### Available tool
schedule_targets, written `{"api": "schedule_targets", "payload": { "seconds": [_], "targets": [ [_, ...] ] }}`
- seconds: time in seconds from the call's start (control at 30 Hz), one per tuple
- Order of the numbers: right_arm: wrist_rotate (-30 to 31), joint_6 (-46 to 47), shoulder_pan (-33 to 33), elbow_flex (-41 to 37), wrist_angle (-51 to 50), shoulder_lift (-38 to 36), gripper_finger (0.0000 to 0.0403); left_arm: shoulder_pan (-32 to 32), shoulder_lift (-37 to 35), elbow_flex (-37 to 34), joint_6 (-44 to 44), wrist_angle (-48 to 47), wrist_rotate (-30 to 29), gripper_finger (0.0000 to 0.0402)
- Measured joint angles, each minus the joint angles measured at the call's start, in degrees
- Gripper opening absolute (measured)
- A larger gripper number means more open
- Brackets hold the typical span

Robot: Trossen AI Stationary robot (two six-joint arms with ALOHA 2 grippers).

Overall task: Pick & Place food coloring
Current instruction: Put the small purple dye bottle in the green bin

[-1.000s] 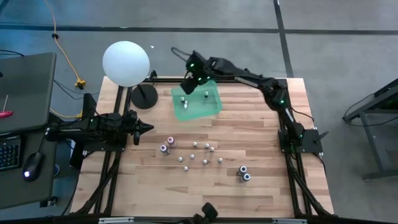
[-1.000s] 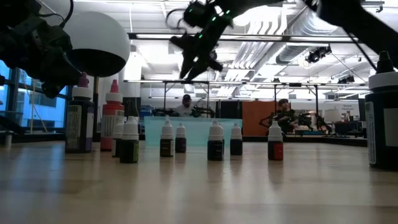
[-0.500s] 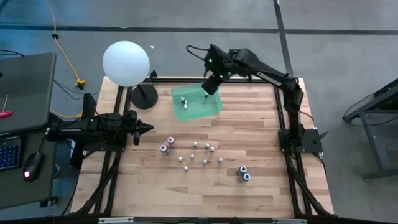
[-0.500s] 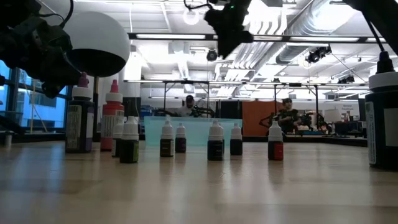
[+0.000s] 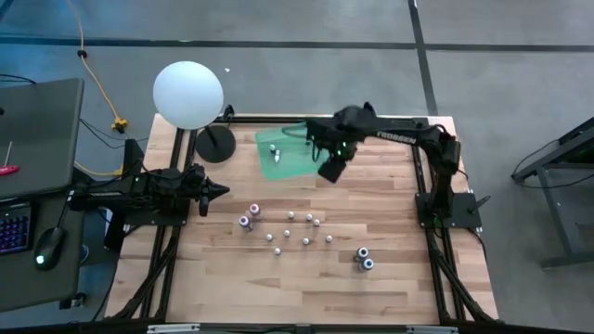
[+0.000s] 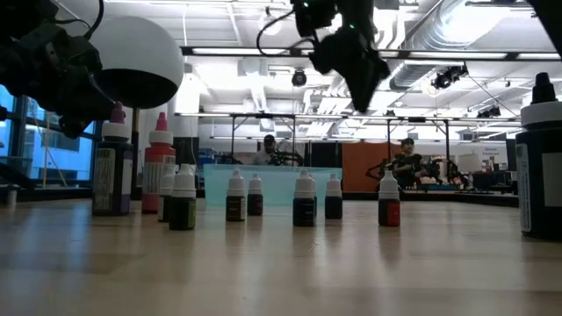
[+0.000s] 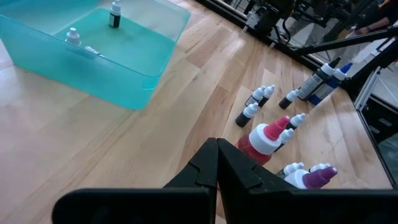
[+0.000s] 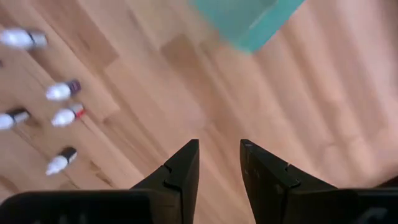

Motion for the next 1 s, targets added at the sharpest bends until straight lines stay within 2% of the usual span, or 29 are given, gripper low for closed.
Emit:
{"api": "schedule_targets", "payload": {
  "seconds": [0.3,0.47,0.63,0.77,1.0],
  "targets": [
    [-9.6,12.6,8.4,-27.6,26.1,-13.9,0.0108,0.0,0.0,0.0,0.0,0.0,0.1,0.0000],
    [-12.2,20.6,15.5,-39.3,38.1,-20.4,0.0108,0.0,0.0,0.0,0.0,0.0,0.1,0.0000],
    [-6.6,22.4,21.9,-45.7,47.7,-23.5,0.0108,0.0,0.0,0.0,0.0,0.0,0.1,0.0000],
    [-1.8,20.1,26.1,-49.0,55.1,-24.1,0.0108,0.0,0.0,0.0,0.0,0.0,0.1,0.0000],
    [2.9,18.6,31.1,-53.7,65.1,-24.1,0.0109,0.0,0.0,0.0,-0.4,0.0,0.1,0.0000]
  ]
}}
